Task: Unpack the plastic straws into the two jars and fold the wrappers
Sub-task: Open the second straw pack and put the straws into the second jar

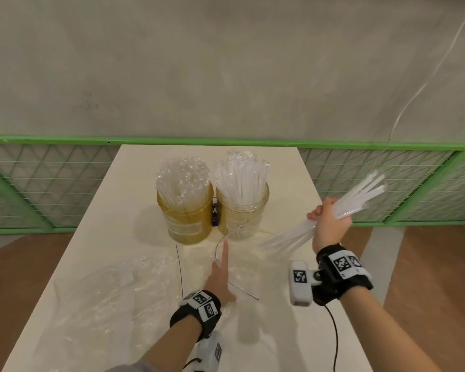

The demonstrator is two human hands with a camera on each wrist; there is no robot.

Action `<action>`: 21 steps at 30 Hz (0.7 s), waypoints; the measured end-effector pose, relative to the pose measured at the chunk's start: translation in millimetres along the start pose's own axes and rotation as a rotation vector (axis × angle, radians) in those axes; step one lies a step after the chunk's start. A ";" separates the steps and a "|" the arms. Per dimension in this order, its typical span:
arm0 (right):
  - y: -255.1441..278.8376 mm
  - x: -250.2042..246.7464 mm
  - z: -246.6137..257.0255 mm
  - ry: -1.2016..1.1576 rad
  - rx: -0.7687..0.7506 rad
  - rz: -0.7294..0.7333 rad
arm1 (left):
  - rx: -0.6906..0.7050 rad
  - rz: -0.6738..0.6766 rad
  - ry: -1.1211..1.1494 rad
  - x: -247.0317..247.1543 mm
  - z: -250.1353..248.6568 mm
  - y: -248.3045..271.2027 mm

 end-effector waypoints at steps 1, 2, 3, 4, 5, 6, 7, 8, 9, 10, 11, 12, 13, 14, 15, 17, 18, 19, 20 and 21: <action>0.3 1.0 10.8 -0.004 -0.039 0.009 | 0.017 -0.003 0.025 -0.5 -0.4 0.1; 1.4 2.3 20.1 -0.001 -0.078 0.027 | 0.038 -0.007 0.063 -0.8 0.0 -0.8; 3.4 3.8 27.0 0.002 -0.110 0.048 | 0.060 -0.006 0.103 -1.6 -0.2 -0.5; 5.9 5.4 30.9 0.002 -0.126 0.068 | 0.063 -0.003 0.137 -4.3 -1.5 1.5; 9.9 8.1 33.4 0.003 -0.131 0.090 | 0.047 -0.022 0.139 -8.3 -3.8 4.3; 14.5 11.1 34.4 0.015 -0.134 0.113 | 0.025 -0.086 0.090 -12.3 -7.9 7.3; 20.3 14.5 34.3 0.033 -0.138 0.137 | 0.001 -0.195 -0.010 -16.1 -12.9 8.5; 26.9 18.2 33.0 0.055 -0.142 0.162 | -0.016 -0.299 -0.114 -21.0 -19.3 8.8; 33.8 21.3 30.7 0.074 -0.148 0.188 | -0.013 -0.366 -0.145 -25.7 -24.6 7.7; 41.2 24.0 28.1 0.087 -0.155 0.217 | -0.002 -0.389 -0.074 -29.8 -30.1 5.5; 48.3 26.4 25.3 0.092 -0.158 0.247 | -0.014 -0.400 0.124 -34.3 -35.1 3.7; 55.4 28.5 23.5 0.093 -0.159 0.276 | -0.065 -0.385 0.375 -38.6 -39.5 1.7; 62.4 30.8 22.4 0.093 -0.164 0.304 | -0.124 -0.320 0.621 -40.6 -42.7 -0.2; 69.2 33.1 20.9 0.095 -0.175 0.335 | -0.185 -0.230 0.838 -41.5 -46.3 -1.4; 77.3 35.9 20.6 0.098 -0.192 0.368 | -0.247 -0.112 0.990 -41.8 -51.0 -1.2; 91.7 40.8 18.6 0.111 -0.226 0.429 | -0.305 0.089 1.191 -42.0 -56.1 -0.8; 97.3 42.6 16.4 0.121 -0.231 0.450 | -0.313 0.133 1.285 -43.0 -58.3 -0.8; 101.9 43.6 13.8 0.131 -0.223 0.466 | -0.312 0.147 1.363 -44.8 -59.1 -0.4; 105.4 43.9 11.0 0.135 -0.209 0.484 | -0.303 0.145 1.417 -47.2 -60.1 0.3; 108.0 43.6 8.4 0.133 -0.194 0.507 | -0.289 0.136 1.440 -49.7 -60.2 1.7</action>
Point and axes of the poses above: each hand's wrist, its own y-axis away from the middle knuckle, its own x-axis out of the palm, z = x × y, the point moved 1 cm from there along -y, towards the middle knuckle, and after that the axes turned 5 degrees about x, right-handed, at the moved point
